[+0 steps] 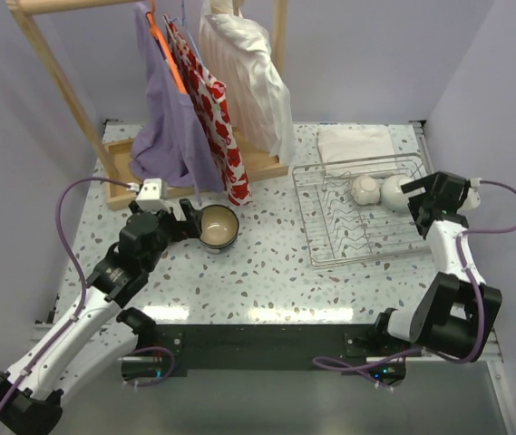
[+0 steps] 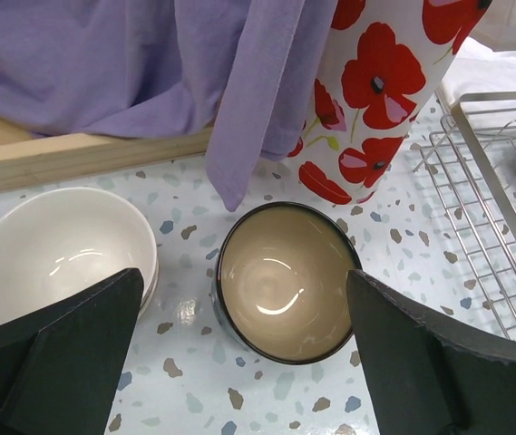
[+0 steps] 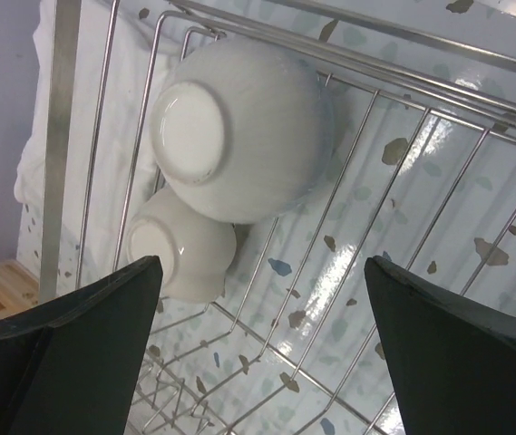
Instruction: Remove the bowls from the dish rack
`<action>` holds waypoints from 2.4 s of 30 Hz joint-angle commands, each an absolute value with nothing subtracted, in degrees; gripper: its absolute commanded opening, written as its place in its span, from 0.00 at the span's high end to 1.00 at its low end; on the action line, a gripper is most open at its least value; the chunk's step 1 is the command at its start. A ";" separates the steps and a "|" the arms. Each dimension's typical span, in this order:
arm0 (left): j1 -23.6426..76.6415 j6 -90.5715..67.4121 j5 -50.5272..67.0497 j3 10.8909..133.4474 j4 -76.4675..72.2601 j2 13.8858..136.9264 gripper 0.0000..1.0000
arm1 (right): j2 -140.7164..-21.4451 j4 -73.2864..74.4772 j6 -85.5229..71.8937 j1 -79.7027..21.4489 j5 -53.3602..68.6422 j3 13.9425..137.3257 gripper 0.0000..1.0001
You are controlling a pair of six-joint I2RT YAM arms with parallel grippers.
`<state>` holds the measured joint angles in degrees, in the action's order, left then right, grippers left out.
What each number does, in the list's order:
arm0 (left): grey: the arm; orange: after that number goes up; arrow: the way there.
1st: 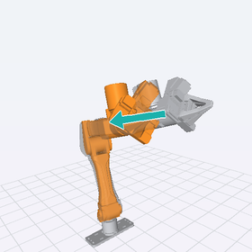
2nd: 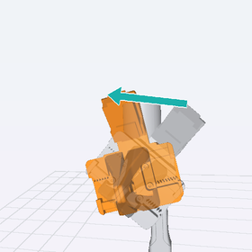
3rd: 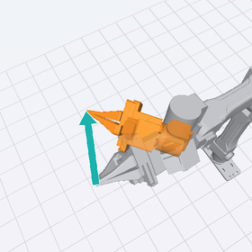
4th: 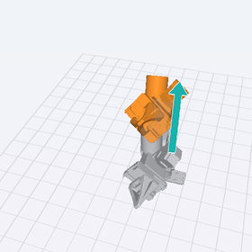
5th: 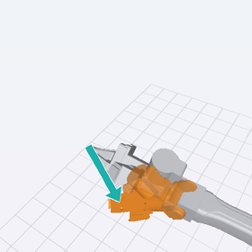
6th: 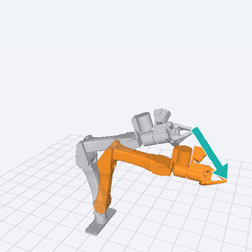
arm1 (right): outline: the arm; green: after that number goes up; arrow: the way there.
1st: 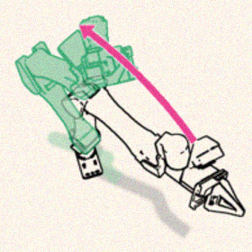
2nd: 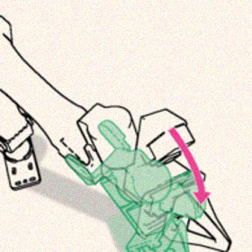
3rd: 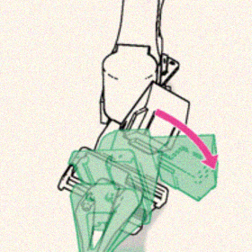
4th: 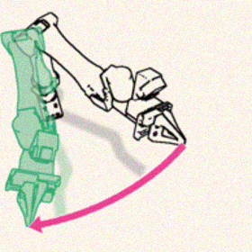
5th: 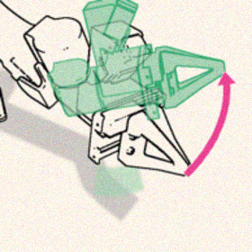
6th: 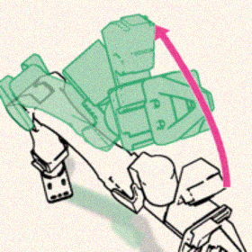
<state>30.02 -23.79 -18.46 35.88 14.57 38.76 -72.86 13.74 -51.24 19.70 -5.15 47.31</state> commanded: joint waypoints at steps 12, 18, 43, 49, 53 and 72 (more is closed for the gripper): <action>28.04 -22.15 -18.28 35.42 10.72 38.93 0.00 | -81.38 3.43 -59.68 20.04 -7.91 47.73 0.01; 27.69 -22.15 -16.96 35.24 10.11 39.81 0.01 | -83.05 -3.07 -62.49 20.13 -6.86 45.09 0.01; 27.16 -22.24 -16.35 35.07 9.76 40.69 0.01 | -86.92 -15.99 -75.06 20.04 -10.72 38.32 0.03; 27.07 -22.24 -16.26 34.98 9.58 41.04 0.01 | -87.54 -19.59 -75.93 19.95 -10.46 37.09 0.12; 27.07 -22.32 -16.26 34.98 9.67 41.31 0.01 | -88.77 -21.97 -77.25 20.04 -9.84 35.95 0.22; 26.98 -22.41 -15.91 34.72 9.32 42.01 0.02 | -88.77 -16.78 -78.66 19.95 -9.85 37.79 0.08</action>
